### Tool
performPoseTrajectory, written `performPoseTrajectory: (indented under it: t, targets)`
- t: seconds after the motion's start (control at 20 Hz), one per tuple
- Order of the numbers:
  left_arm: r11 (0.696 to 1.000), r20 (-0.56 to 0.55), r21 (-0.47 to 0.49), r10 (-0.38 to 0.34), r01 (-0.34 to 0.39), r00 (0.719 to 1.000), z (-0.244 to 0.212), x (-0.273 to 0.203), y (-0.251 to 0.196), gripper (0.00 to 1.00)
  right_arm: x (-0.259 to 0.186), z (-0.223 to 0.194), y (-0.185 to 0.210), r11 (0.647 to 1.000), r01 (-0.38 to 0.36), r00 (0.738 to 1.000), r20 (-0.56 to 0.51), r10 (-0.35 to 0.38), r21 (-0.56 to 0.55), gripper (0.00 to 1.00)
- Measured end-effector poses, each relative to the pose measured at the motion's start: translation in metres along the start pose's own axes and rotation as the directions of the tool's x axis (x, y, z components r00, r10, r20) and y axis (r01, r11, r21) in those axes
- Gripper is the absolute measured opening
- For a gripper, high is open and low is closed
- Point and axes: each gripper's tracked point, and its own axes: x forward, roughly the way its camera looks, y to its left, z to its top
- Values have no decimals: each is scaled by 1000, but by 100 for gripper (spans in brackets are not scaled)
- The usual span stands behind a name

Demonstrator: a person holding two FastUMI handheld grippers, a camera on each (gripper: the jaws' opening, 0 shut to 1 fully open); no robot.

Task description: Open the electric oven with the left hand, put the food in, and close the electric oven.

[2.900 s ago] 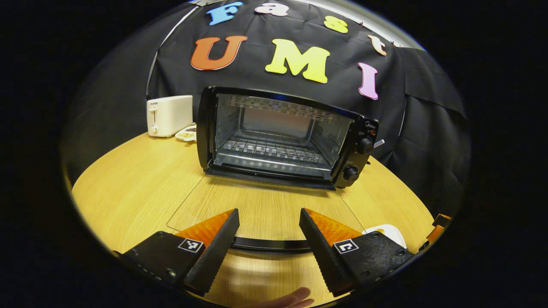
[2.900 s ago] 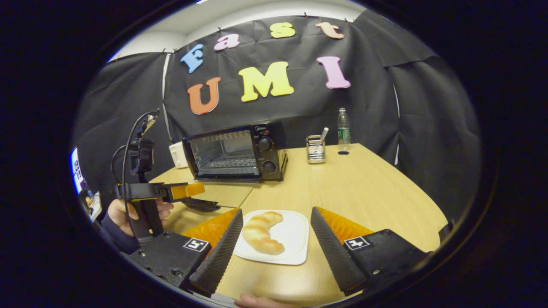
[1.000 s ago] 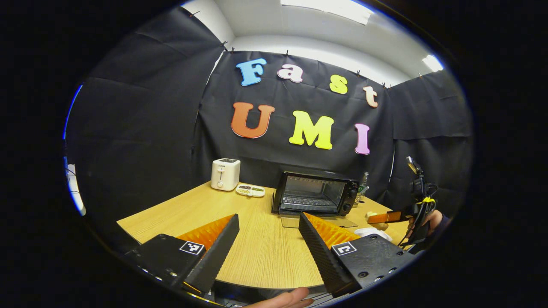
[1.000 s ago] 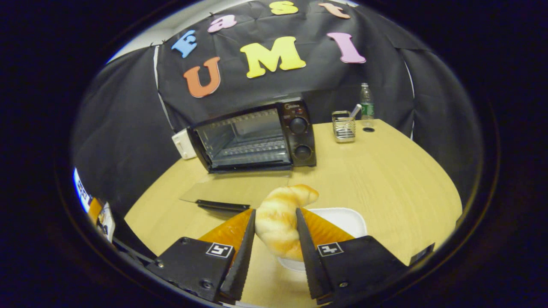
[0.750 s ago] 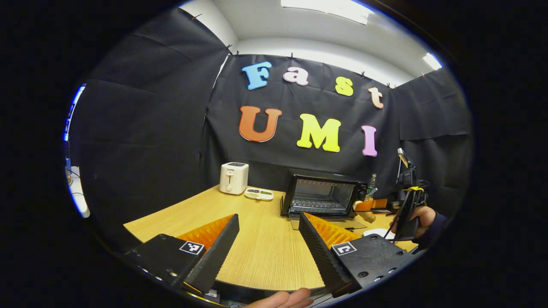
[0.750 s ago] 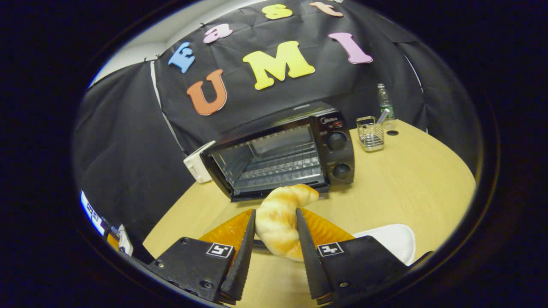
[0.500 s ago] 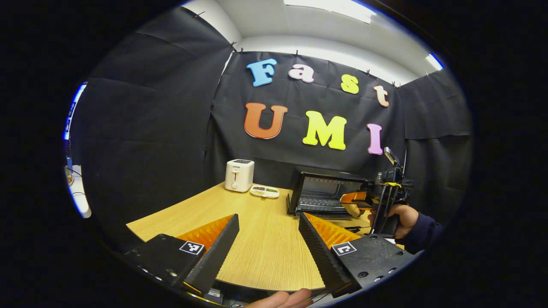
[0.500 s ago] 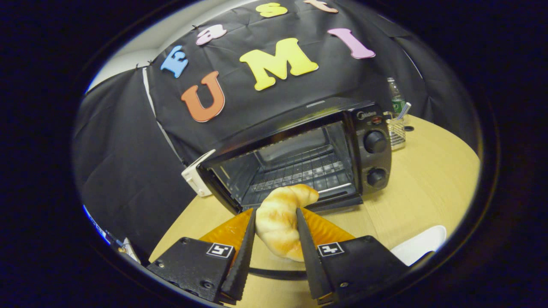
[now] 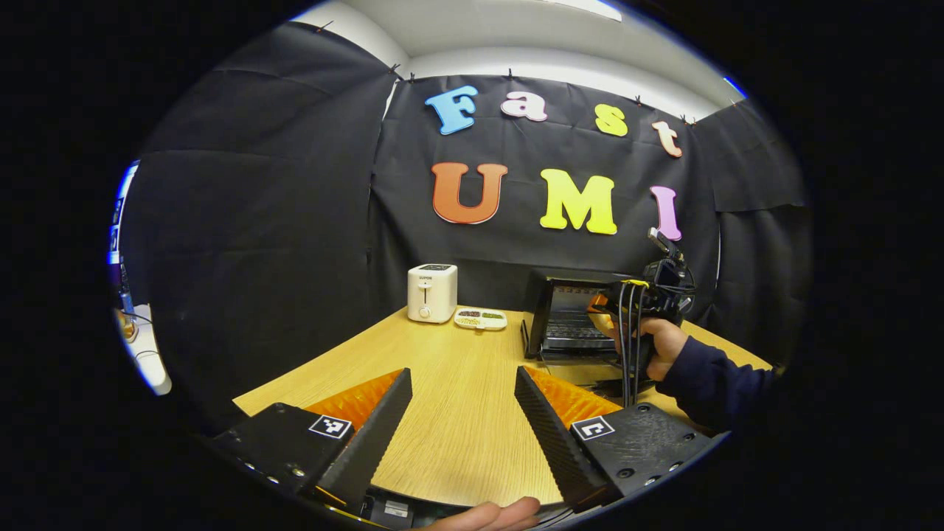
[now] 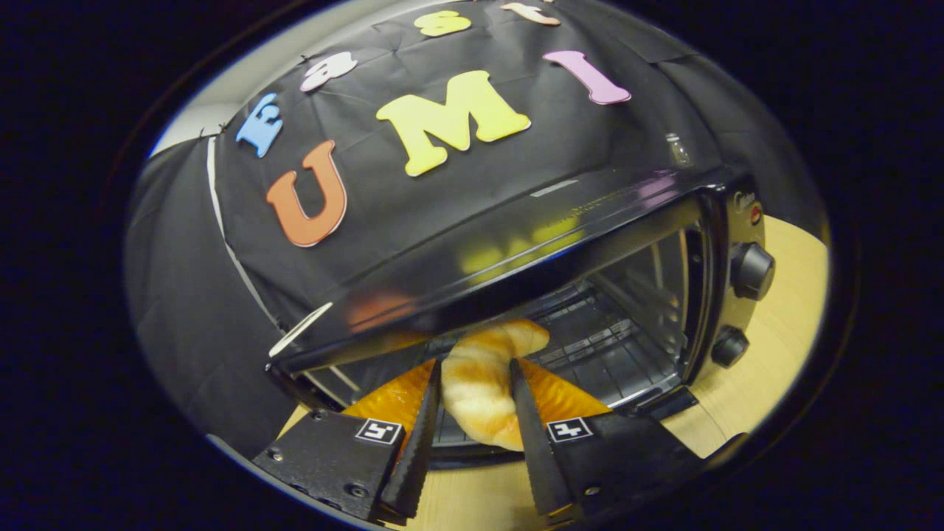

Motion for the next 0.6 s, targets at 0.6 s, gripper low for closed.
performPoseTrajectory:
  t: [0.6]
  targets:
    - [999, -21, 28, -30, 31, 999, -1, -4, -31, 93, -15, 3, -7, 998, 10, 999, 33, -7, -70, 93]
